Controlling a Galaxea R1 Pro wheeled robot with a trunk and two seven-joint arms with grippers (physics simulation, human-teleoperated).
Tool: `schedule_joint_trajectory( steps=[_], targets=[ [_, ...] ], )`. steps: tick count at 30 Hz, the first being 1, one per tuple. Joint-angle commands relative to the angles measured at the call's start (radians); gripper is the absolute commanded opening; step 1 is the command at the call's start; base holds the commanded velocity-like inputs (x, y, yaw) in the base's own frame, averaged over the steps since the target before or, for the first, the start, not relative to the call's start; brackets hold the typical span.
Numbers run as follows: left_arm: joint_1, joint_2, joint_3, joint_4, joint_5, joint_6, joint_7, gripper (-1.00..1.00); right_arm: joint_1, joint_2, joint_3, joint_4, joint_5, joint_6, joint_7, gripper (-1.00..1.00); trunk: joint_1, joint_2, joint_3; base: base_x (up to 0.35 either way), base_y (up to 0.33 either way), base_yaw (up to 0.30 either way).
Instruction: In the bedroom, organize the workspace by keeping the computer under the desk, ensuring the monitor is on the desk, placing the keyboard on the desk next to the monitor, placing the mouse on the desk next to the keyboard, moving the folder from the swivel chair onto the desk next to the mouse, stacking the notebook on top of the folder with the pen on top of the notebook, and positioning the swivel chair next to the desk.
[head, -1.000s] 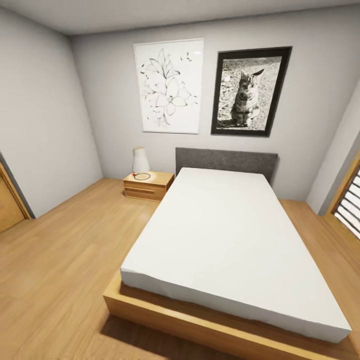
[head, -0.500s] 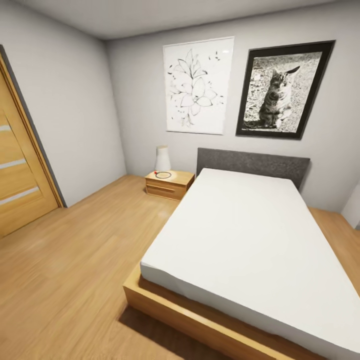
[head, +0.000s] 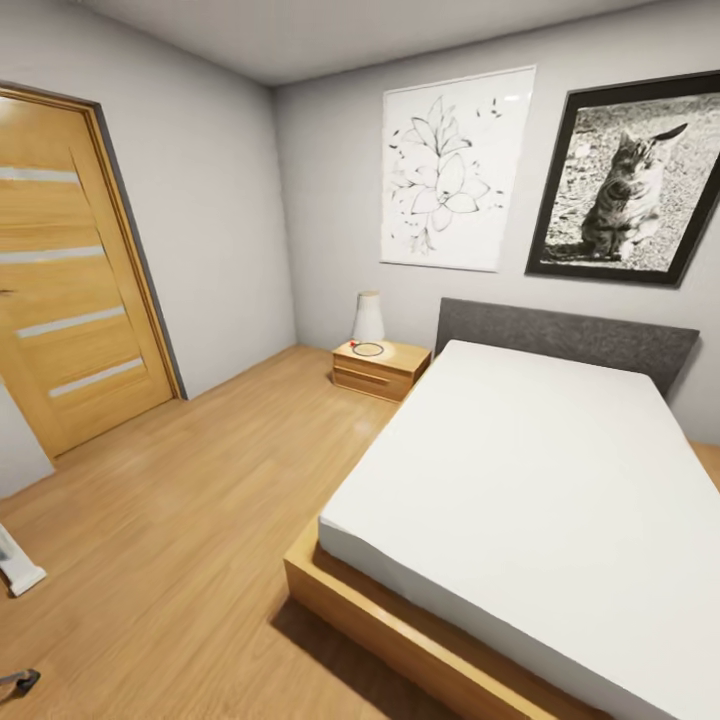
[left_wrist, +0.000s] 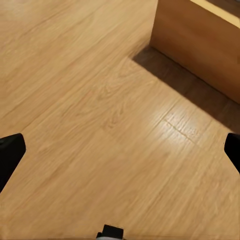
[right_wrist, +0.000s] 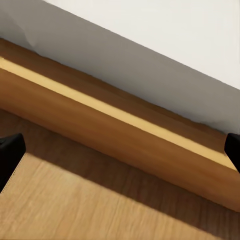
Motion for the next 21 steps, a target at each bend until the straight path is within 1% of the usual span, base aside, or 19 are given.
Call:
schedule_joint_trajectory(
  steps=[1,21],
  targets=[
    [0.000,0.000,0.003,0.000,0.000,-0.002,0.000,1.00,-0.001,0.000,0.001,0.000,0.011,0.001,-0.010,1.00,0.000,-0.001,-0.001,0.000,0.000,0.295],
    [0.000,0.000,0.003,0.001,-0.001,-0.002,0.000,1.00,0.000,-0.001,0.001,0.000,0.011,0.001,-0.010,1.00,0.000,-0.001,-0.001,0.000,0.000,0.295]
  ],
)
